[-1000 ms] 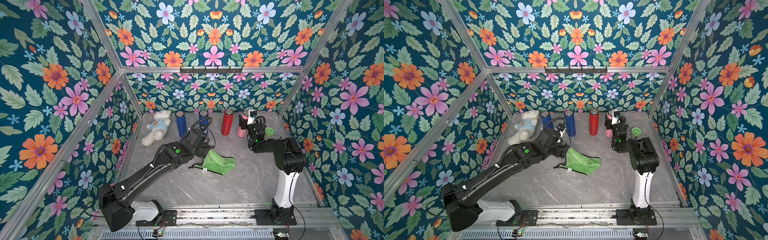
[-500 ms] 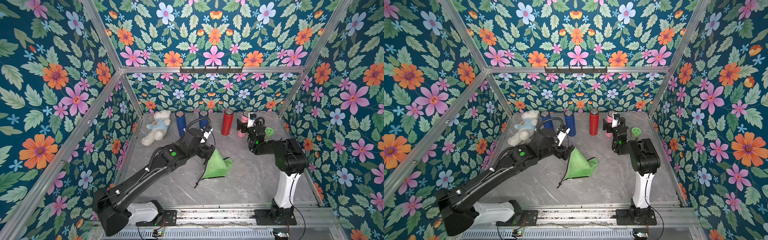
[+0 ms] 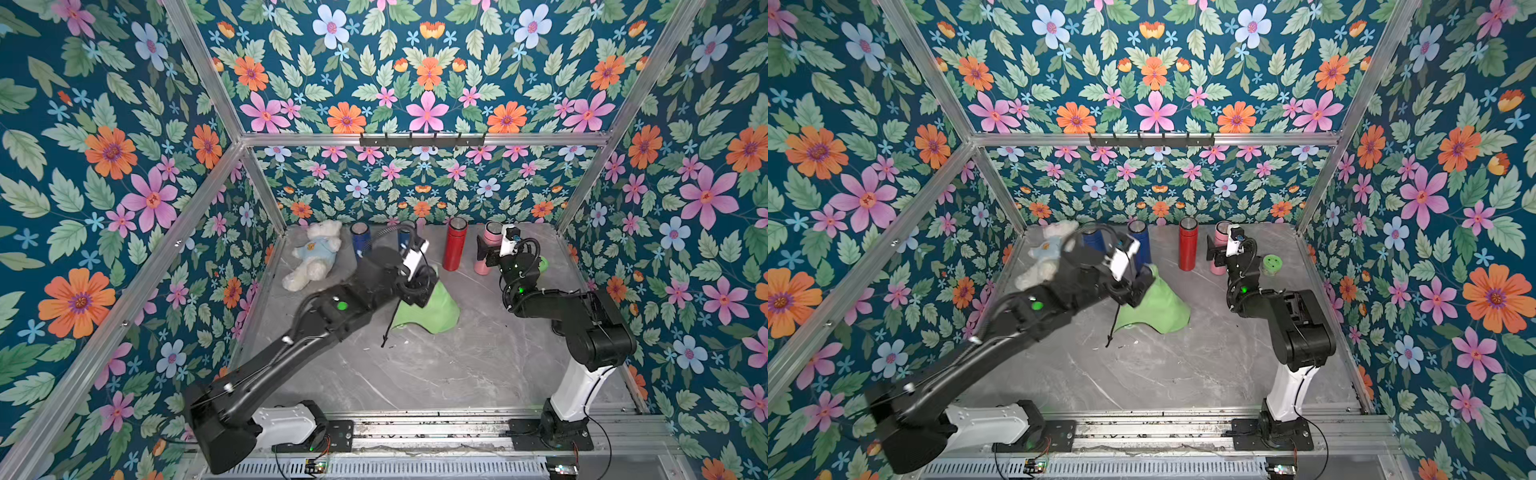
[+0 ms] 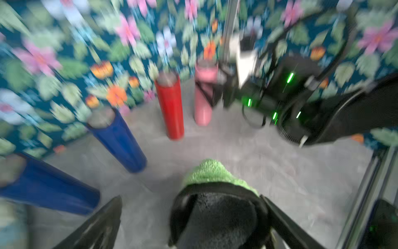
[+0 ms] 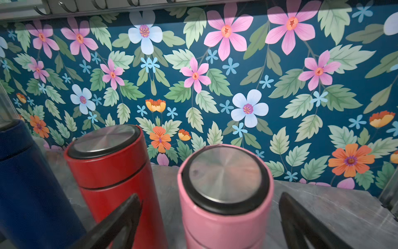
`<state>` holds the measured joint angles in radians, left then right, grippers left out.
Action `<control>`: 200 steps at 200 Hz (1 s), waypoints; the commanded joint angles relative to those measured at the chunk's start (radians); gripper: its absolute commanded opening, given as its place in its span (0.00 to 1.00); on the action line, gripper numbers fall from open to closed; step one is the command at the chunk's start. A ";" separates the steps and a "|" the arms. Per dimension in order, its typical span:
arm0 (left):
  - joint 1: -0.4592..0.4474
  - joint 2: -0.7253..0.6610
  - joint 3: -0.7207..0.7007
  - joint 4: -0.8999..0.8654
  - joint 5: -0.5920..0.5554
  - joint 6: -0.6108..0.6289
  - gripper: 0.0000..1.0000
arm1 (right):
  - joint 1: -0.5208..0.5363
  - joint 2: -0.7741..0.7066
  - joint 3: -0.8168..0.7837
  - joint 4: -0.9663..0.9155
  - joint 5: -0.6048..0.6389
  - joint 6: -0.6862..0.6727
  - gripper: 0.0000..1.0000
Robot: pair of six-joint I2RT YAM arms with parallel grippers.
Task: Wipe the surface of the thermos
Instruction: Place the thermos at the center of the board, then place the cleaning item at the center of the board.
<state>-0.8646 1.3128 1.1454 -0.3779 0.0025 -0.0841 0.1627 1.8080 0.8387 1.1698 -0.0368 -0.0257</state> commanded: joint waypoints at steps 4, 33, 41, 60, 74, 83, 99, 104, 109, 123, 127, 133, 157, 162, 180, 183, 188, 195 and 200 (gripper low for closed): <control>-0.062 0.066 -0.078 0.004 -0.007 -0.144 0.99 | 0.001 -0.056 -0.019 0.027 0.005 -0.017 0.99; -0.105 -0.012 0.098 -0.157 -0.173 -0.076 0.99 | 0.006 -0.139 -0.042 -0.013 -0.002 -0.021 0.99; -0.105 -0.048 0.108 -0.146 -0.177 -0.071 0.99 | 0.011 -0.187 -0.050 -0.022 0.000 -0.019 0.99; -0.102 -0.121 0.070 -0.071 -0.140 -0.070 0.99 | 0.032 -0.255 -0.082 -0.060 0.007 -0.025 0.99; -0.095 -0.145 0.038 -0.026 -0.098 -0.079 0.99 | 0.060 -0.309 -0.105 -0.104 0.008 -0.046 0.99; -0.094 -0.144 0.039 -0.025 -0.094 -0.079 0.99 | 0.079 -0.348 -0.119 -0.142 -0.002 -0.062 0.99; -0.093 -0.139 0.055 -0.041 -0.127 -0.079 0.99 | 0.113 -0.447 -0.137 -0.280 -0.041 -0.061 0.94; -0.092 -0.139 0.060 -0.044 -0.137 -0.077 0.99 | 0.121 -0.480 -0.141 -0.331 -0.057 -0.055 0.92; -0.091 -0.140 0.065 -0.044 -0.145 -0.074 0.99 | 0.127 -0.512 -0.146 -0.374 -0.078 -0.043 0.89; -0.082 -0.150 0.071 -0.035 -0.158 -0.070 0.99 | 0.135 -0.610 -0.155 -0.518 -0.157 0.003 0.84; -0.080 -0.154 0.072 -0.033 -0.158 -0.068 0.99 | 0.136 -0.637 -0.153 -0.570 -0.186 0.014 0.82; -0.074 -0.156 0.077 -0.030 -0.158 -0.068 0.99 | 0.138 -0.677 -0.147 -0.649 -0.235 0.022 0.80; -0.060 -0.166 0.096 -0.023 -0.158 -0.054 0.99 | 0.157 -0.804 -0.142 -0.864 -0.463 0.058 0.73; -0.059 -0.165 0.102 -0.023 -0.159 -0.051 0.99 | 0.169 -0.820 -0.144 -0.884 -0.508 0.061 0.72; -0.059 -0.161 0.121 -0.017 -0.151 -0.042 0.99 | 0.252 -0.851 -0.138 -0.957 -0.567 0.048 0.71; -0.059 -0.160 0.125 -0.016 -0.146 -0.041 0.99 | 0.270 -0.851 -0.138 -0.958 -0.570 0.047 0.71; -0.059 -0.158 0.131 -0.014 -0.140 -0.040 0.99 | 0.295 -0.848 -0.138 -0.956 -0.576 0.051 0.71; -0.059 -0.154 0.138 -0.009 -0.137 -0.037 0.99 | 0.331 -0.839 -0.136 -0.948 -0.578 0.063 0.71; -0.058 -0.150 0.145 -0.009 -0.134 -0.036 0.99 | 0.355 -0.828 -0.135 -0.938 -0.580 0.070 0.71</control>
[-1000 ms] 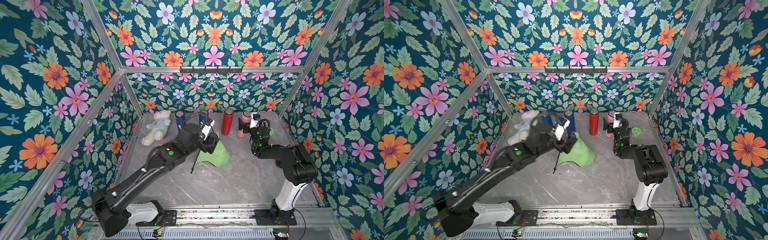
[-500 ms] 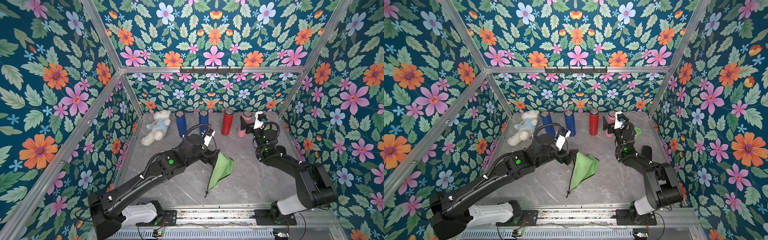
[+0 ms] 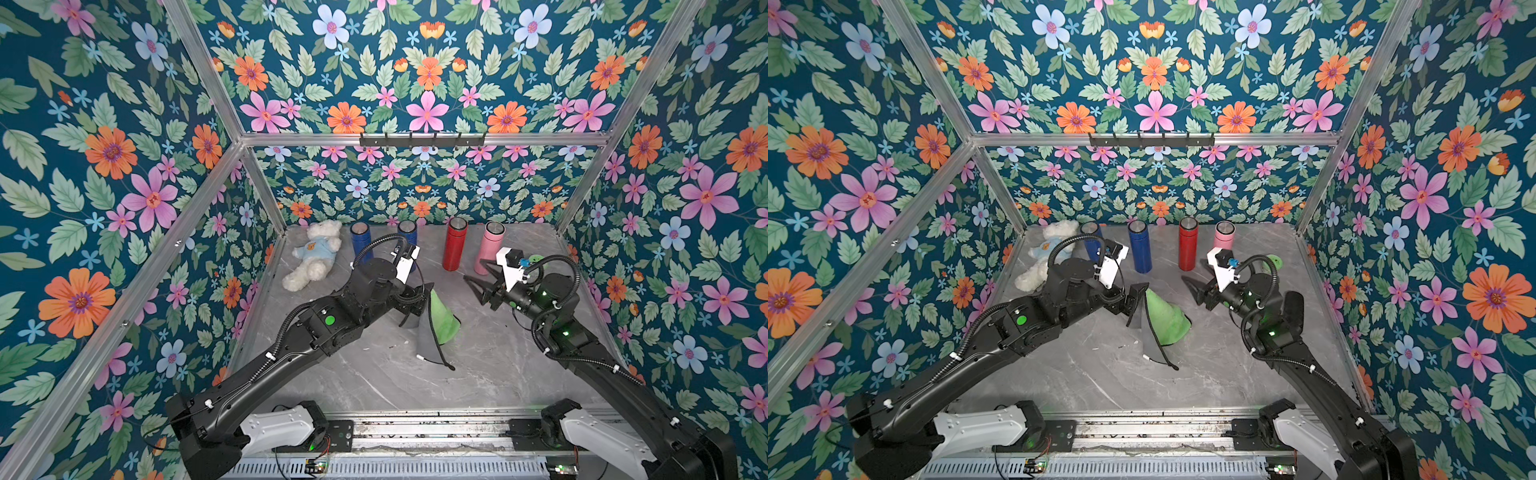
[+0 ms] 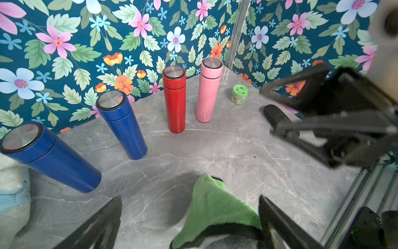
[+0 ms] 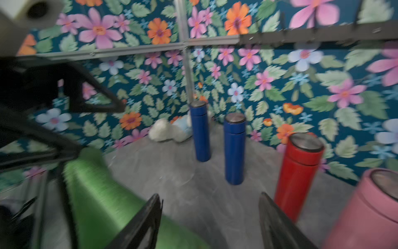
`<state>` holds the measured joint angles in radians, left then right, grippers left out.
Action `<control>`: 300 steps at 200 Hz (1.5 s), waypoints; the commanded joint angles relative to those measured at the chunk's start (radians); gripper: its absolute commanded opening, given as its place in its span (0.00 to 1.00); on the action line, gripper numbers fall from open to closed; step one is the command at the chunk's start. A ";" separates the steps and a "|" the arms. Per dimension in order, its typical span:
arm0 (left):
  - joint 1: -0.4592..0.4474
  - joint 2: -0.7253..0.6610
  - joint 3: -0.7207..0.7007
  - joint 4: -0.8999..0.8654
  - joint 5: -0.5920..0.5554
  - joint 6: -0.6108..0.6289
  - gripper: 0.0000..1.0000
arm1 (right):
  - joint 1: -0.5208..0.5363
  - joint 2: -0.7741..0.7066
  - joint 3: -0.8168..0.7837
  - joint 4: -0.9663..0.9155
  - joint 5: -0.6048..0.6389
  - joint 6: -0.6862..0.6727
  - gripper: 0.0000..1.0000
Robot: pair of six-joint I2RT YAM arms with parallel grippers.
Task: Wipe the surface of the thermos
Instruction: Place the cleaning item at the center of the board, then reset both arms
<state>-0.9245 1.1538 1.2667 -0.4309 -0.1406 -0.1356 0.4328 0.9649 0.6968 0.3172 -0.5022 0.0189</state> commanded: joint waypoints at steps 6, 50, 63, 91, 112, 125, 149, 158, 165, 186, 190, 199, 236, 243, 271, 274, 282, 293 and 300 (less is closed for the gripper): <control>0.000 0.013 0.032 0.044 0.011 0.016 0.99 | 0.112 0.031 0.011 -0.079 -0.103 0.034 0.71; 0.001 0.035 0.071 0.035 0.045 0.018 0.99 | 0.196 0.170 0.045 0.036 -0.094 0.084 0.57; 0.001 0.035 0.072 0.035 0.048 0.019 0.99 | 0.198 0.207 0.066 0.040 -0.098 0.088 0.35; 0.001 0.022 0.072 0.038 0.031 0.021 0.99 | 0.198 0.248 0.057 0.052 -0.083 0.089 0.11; 0.003 -0.006 0.059 0.043 -0.024 0.025 0.99 | 0.198 0.219 0.038 0.016 -0.031 0.080 0.25; 0.005 -0.029 0.017 0.070 -0.067 0.022 0.99 | 0.196 0.187 0.041 -0.048 0.035 0.076 0.27; 0.070 -0.083 -0.153 0.179 -0.078 0.010 0.99 | 0.196 0.137 0.032 -0.154 0.182 0.087 0.40; 0.128 -0.107 -0.235 0.241 -0.041 -0.008 0.99 | 0.188 0.130 0.035 -0.207 0.235 0.090 0.46; 0.178 -0.126 -0.305 0.299 -0.009 -0.028 0.99 | 0.178 0.127 0.032 -0.240 0.268 0.092 0.51; 0.305 -0.197 -0.517 0.490 0.045 -0.074 0.99 | 0.106 0.100 0.006 -0.291 0.368 0.136 0.62; 0.326 -0.208 -0.551 0.521 0.047 -0.081 0.99 | 0.082 0.089 -0.003 -0.291 0.373 0.146 0.63; 0.378 -0.231 -0.620 0.583 0.069 -0.086 0.99 | 0.019 0.064 -0.025 -0.288 0.382 0.176 0.65; 0.659 -0.263 -0.795 0.724 0.127 -0.103 0.99 | -0.194 -0.024 -0.113 -0.266 0.426 0.151 0.67; 0.728 -0.264 -0.824 0.754 0.156 -0.114 0.99 | -0.211 -0.033 -0.133 -0.254 0.452 0.131 0.68; 0.969 -0.245 -0.932 0.892 0.213 -0.136 0.99 | -0.270 -0.036 -0.217 -0.160 0.527 0.093 0.75; 0.986 -0.238 -0.944 0.914 0.215 -0.133 0.99 | -0.279 -0.033 -0.225 -0.150 0.523 0.099 0.75; 1.018 -0.210 -0.974 0.978 0.220 -0.113 0.99 | -0.314 -0.024 -0.246 -0.120 0.503 0.111 0.75; 1.033 -0.158 -1.004 1.053 0.186 -0.085 0.99 | -0.348 -0.005 -0.288 -0.044 0.493 0.114 0.76; 1.035 -0.119 -1.012 1.088 0.167 -0.066 0.99 | -0.359 0.010 -0.315 0.009 0.496 0.102 0.76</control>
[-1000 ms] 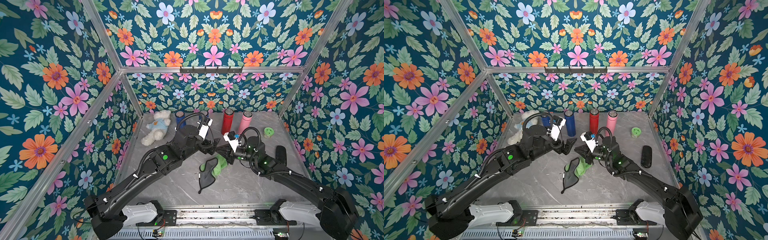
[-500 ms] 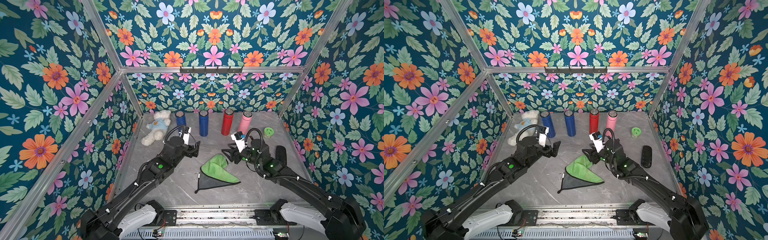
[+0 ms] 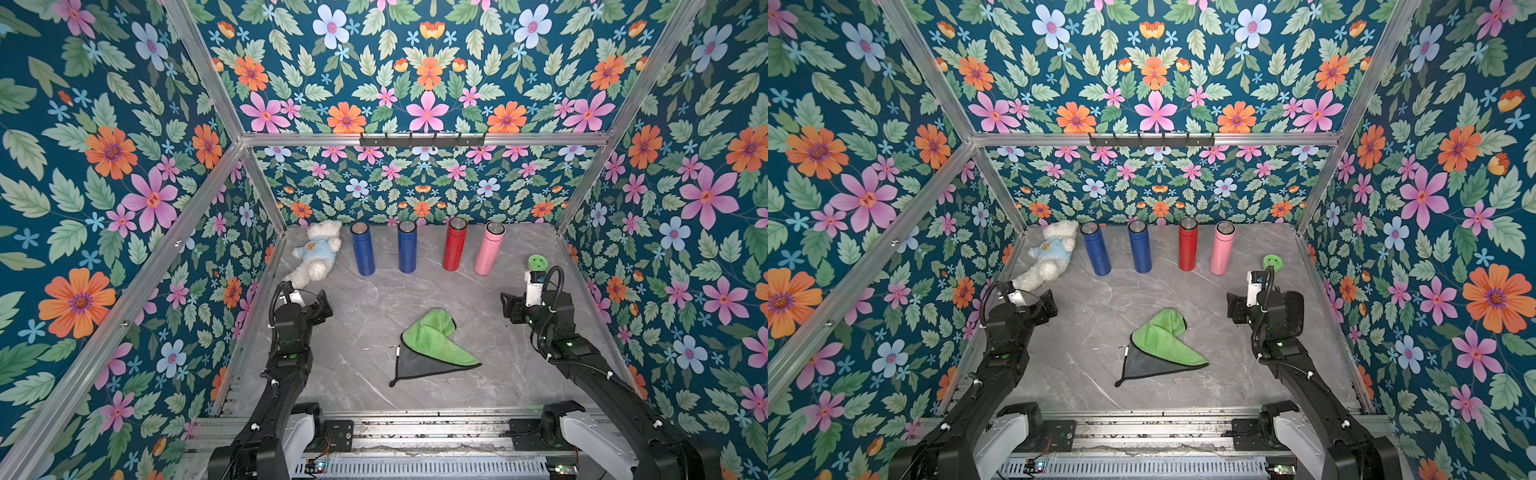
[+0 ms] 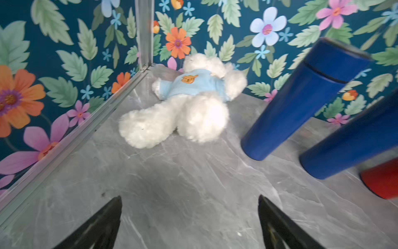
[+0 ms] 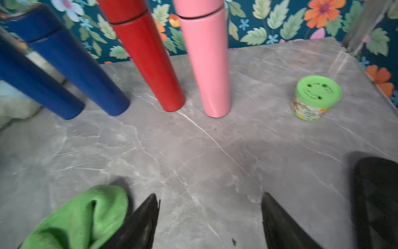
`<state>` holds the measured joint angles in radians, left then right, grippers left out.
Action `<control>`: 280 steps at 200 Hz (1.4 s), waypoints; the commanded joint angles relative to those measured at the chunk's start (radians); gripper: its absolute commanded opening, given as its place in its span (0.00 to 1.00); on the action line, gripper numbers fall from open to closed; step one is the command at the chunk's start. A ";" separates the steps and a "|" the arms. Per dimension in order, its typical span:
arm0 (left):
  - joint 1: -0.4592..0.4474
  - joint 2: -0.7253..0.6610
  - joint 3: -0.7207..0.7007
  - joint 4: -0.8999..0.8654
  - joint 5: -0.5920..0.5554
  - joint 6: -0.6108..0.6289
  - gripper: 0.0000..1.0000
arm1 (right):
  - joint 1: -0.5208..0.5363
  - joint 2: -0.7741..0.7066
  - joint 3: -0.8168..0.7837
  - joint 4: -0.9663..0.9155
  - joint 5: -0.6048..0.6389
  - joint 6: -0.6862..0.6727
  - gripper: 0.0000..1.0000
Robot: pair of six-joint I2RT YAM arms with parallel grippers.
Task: Wipe the surface of the thermos
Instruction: Reset both arms
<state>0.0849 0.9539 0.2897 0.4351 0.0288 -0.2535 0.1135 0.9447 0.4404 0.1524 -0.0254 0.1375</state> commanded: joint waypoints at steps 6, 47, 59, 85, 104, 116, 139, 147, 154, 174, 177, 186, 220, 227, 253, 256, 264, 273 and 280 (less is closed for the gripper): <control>0.026 0.113 -0.044 0.262 -0.011 0.064 0.99 | -0.043 0.048 -0.080 0.227 0.029 -0.027 0.77; 0.025 0.415 -0.144 0.790 0.018 0.074 0.99 | -0.081 0.217 -0.131 0.445 0.033 -0.048 0.87; 0.025 0.428 -0.103 0.741 0.034 0.115 0.99 | -0.082 0.270 -0.161 0.564 0.058 -0.076 0.88; 0.029 0.541 -0.094 0.847 -0.016 0.121 0.99 | -0.107 0.324 -0.231 0.788 0.091 -0.102 0.89; 0.020 0.583 -0.119 0.933 0.047 0.157 0.99 | -0.158 0.458 -0.258 0.962 0.015 -0.063 0.89; 0.017 0.624 -0.131 0.990 0.033 0.153 0.99 | -0.160 0.531 -0.241 1.021 0.010 -0.072 0.90; 0.011 0.645 -0.108 0.978 0.036 0.159 0.99 | -0.160 0.496 -0.161 0.793 0.001 -0.070 0.99; 0.004 0.640 -0.095 0.938 0.026 0.165 0.99 | -0.159 0.515 -0.143 0.804 0.017 -0.073 0.99; 0.004 0.649 -0.090 0.948 0.028 0.168 0.99 | -0.159 0.491 -0.128 0.728 0.012 -0.070 0.99; 0.001 0.641 -0.086 0.928 0.027 0.169 0.99 | -0.159 0.510 -0.139 0.781 0.017 -0.071 0.99; 0.001 0.643 -0.087 0.931 0.027 0.170 0.99 | -0.159 0.505 -0.136 0.763 0.014 -0.072 0.99; 0.000 0.647 -0.087 0.940 0.026 0.171 0.99 | -0.159 0.495 -0.128 0.729 0.009 -0.073 0.99; 0.000 0.645 -0.089 0.937 0.026 0.171 0.99 | -0.159 0.503 -0.133 0.754 0.012 -0.073 0.99; 0.001 0.646 -0.081 0.928 0.034 0.174 0.99 | -0.159 0.506 -0.134 0.762 0.014 -0.073 0.99; -0.043 0.642 -0.016 0.796 -0.007 0.218 0.99 | -0.159 0.505 -0.134 0.759 0.013 -0.073 0.99; -0.047 0.642 -0.012 0.788 -0.010 0.222 0.99 | -0.159 0.505 -0.134 0.759 0.014 -0.073 0.99; -0.057 0.645 -0.005 0.777 -0.011 0.233 0.99 | -0.159 0.505 -0.134 0.759 0.013 -0.073 0.99; -0.059 0.643 0.000 0.767 -0.009 0.234 0.99 | -0.160 0.505 -0.133 0.760 0.013 -0.073 0.99; -0.059 0.646 0.005 0.762 -0.011 0.236 0.99 | -0.160 0.505 -0.133 0.759 0.013 -0.073 0.99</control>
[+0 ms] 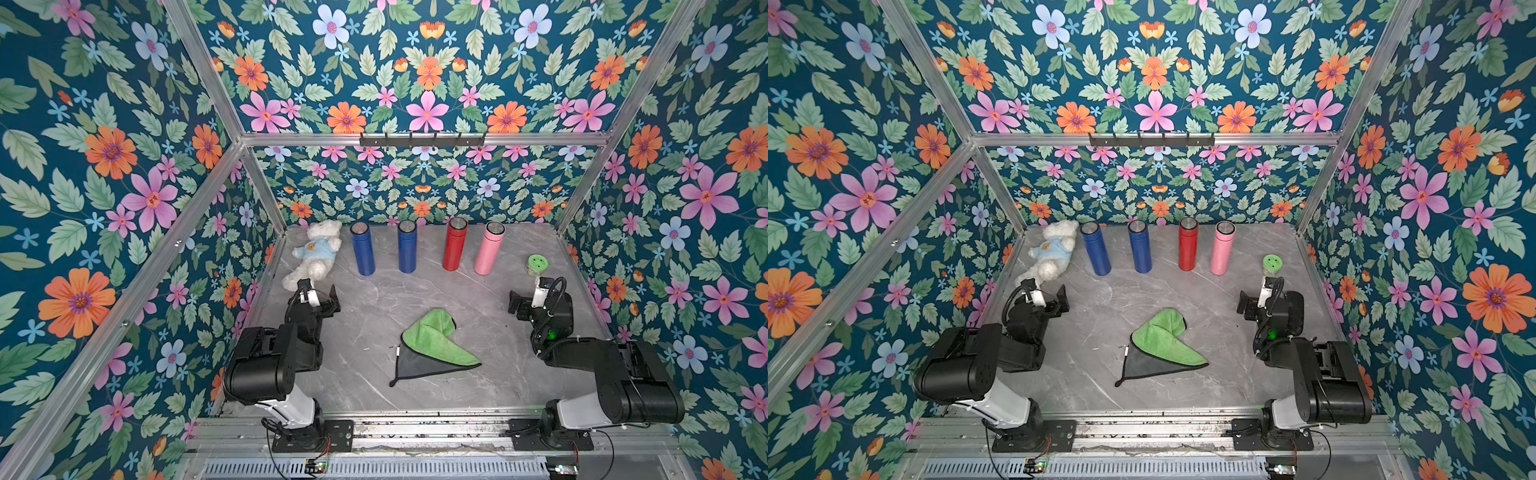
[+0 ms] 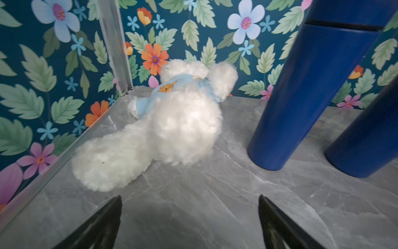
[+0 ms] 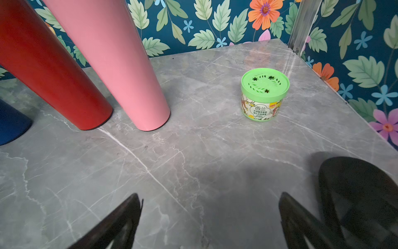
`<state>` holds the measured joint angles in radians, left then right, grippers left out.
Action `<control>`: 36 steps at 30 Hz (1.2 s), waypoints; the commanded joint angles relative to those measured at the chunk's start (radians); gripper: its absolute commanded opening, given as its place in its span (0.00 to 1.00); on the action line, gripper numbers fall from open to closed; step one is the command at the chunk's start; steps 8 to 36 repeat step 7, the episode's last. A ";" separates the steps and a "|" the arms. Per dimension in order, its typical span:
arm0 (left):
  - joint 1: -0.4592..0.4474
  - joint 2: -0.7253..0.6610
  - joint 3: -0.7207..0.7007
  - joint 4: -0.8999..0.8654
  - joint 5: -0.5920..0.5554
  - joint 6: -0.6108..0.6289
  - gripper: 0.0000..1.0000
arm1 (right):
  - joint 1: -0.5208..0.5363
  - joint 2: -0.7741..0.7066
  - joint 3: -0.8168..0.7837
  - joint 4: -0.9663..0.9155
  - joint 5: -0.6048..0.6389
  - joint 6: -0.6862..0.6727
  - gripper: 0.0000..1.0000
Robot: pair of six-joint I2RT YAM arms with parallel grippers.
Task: Wipe the surface of the thermos
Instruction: Reset both arms
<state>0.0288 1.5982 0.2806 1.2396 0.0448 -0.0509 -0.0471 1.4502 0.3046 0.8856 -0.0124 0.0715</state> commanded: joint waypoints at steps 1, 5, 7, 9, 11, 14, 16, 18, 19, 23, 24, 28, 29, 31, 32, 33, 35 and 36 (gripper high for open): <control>-0.003 0.002 0.014 -0.042 -0.027 0.033 0.99 | 0.001 0.000 0.002 0.026 0.000 -0.007 0.99; 0.000 -0.001 0.006 -0.029 -0.010 0.027 0.99 | 0.001 -0.001 0.003 0.026 0.000 -0.007 0.99; 0.001 -0.005 -0.009 -0.013 0.013 0.040 0.99 | 0.001 -0.001 0.003 0.027 0.000 -0.007 0.99; 0.001 -0.005 -0.009 -0.013 0.013 0.040 0.99 | 0.001 -0.001 0.003 0.027 0.000 -0.007 0.99; 0.001 -0.005 -0.009 -0.013 0.013 0.040 0.99 | 0.001 -0.001 0.003 0.027 0.000 -0.007 0.99; 0.001 -0.005 -0.009 -0.013 0.013 0.040 0.99 | 0.001 -0.001 0.003 0.027 0.000 -0.007 0.99; 0.001 -0.005 -0.009 -0.013 0.013 0.040 0.99 | 0.001 -0.001 0.003 0.027 0.000 -0.007 0.99; 0.001 -0.005 -0.009 -0.013 0.013 0.040 0.99 | 0.001 -0.001 0.003 0.027 0.000 -0.007 0.99; 0.001 -0.005 -0.009 -0.013 0.013 0.040 0.99 | 0.001 -0.001 0.003 0.027 0.000 -0.007 0.99; 0.001 -0.005 -0.009 -0.013 0.013 0.040 0.99 | 0.001 -0.001 0.003 0.027 0.000 -0.007 0.99; 0.001 -0.005 -0.009 -0.013 0.013 0.040 0.99 | 0.001 -0.001 0.003 0.027 0.000 -0.007 0.99; 0.001 -0.005 -0.009 -0.013 0.013 0.040 0.99 | 0.001 -0.001 0.003 0.027 0.000 -0.007 0.99; 0.001 -0.005 -0.009 -0.013 0.013 0.040 0.99 | 0.001 -0.001 0.003 0.027 0.000 -0.007 0.99; 0.001 -0.005 -0.009 -0.013 0.013 0.040 0.99 | 0.001 -0.001 0.003 0.027 0.000 -0.007 0.99; 0.001 -0.005 -0.009 -0.013 0.013 0.040 0.99 | 0.001 -0.001 0.003 0.027 0.000 -0.007 0.99; 0.001 -0.005 -0.009 -0.013 0.013 0.040 0.99 | 0.001 -0.001 0.003 0.027 0.000 -0.007 0.99; 0.001 -0.005 -0.009 -0.013 0.013 0.040 0.99 | 0.001 -0.001 0.003 0.027 0.000 -0.007 0.99; 0.001 -0.005 -0.009 -0.013 0.013 0.040 0.99 | 0.001 -0.001 0.003 0.027 0.000 -0.007 0.99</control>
